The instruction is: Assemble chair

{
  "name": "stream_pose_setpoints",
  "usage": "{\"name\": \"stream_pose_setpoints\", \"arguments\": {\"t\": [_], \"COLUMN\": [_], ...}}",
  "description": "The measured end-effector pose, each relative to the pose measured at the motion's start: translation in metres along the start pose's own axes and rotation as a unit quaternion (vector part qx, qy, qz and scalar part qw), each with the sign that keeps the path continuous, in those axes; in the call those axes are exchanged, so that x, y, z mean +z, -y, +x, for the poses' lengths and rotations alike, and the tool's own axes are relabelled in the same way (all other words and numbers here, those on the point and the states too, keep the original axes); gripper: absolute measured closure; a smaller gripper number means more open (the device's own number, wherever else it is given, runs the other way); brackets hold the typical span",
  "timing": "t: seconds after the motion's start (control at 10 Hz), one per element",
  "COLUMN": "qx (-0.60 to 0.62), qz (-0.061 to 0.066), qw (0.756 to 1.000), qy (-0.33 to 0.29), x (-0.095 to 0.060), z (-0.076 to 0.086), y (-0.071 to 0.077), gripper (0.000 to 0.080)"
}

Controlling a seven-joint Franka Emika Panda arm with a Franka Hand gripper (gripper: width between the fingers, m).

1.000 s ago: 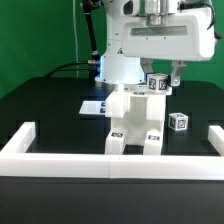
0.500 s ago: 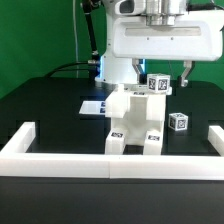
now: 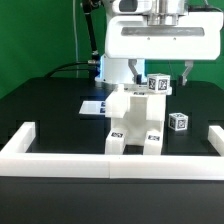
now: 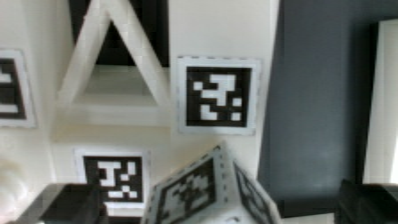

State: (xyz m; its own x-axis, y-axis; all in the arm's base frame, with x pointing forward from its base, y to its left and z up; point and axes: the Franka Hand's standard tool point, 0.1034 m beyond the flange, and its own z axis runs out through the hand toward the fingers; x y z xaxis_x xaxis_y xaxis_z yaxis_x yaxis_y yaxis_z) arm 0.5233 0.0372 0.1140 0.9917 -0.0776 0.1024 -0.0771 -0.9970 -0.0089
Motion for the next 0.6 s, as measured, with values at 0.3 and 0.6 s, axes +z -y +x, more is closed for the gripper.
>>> {"name": "stream_pose_setpoints", "arguments": {"t": [0.3, 0.6], "qx": [-0.093, -0.111], "qz": [-0.004, -0.006], "qw": [0.996, 0.994], "qy": [0.001, 0.002], "x": [-0.0001, -0.0003], "z": [0.0002, 0.0007], "y": [-0.0013, -0.0018], "gripper": [0.015, 0.028]}}
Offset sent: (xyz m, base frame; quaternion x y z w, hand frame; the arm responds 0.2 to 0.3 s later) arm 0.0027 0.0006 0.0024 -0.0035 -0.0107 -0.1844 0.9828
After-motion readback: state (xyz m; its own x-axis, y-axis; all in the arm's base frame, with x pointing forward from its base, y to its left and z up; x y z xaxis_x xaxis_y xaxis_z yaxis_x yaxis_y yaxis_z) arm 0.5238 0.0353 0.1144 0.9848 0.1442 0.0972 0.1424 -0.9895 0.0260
